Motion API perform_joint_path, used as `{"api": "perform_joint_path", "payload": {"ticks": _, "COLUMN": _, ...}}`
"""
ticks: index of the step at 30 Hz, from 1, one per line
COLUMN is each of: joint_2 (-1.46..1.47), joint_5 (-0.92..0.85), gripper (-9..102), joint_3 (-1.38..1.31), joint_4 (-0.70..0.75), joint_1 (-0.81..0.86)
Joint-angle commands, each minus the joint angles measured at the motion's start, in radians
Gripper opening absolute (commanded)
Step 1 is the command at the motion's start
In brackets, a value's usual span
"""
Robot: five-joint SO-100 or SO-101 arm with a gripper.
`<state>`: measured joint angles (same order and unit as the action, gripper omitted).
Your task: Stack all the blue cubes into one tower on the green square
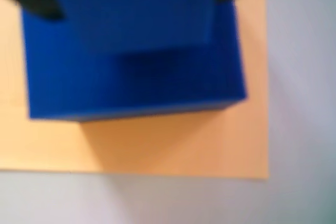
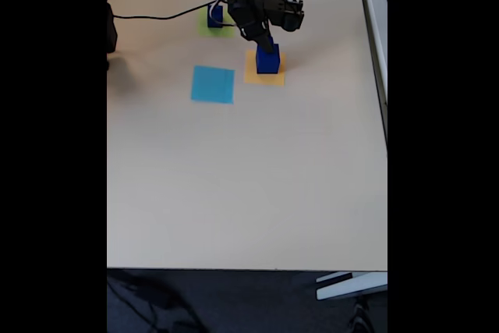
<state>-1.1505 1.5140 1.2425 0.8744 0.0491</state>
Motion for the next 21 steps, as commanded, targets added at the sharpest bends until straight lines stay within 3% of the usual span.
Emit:
{"api": "perform_joint_path", "payload": {"ticks": 1, "joint_2": -0.061, "joint_5": -0.008, "gripper": 8, "joint_3": -0.002, "joint_4": -0.023, "joint_1": 0.012}}
{"api": "perform_joint_path", "payload": {"ticks": 21, "joint_2": -0.092, "joint_5": -0.061, "gripper": 28, "joint_3": -0.052, "joint_4": -0.029, "joint_1": 0.002}}
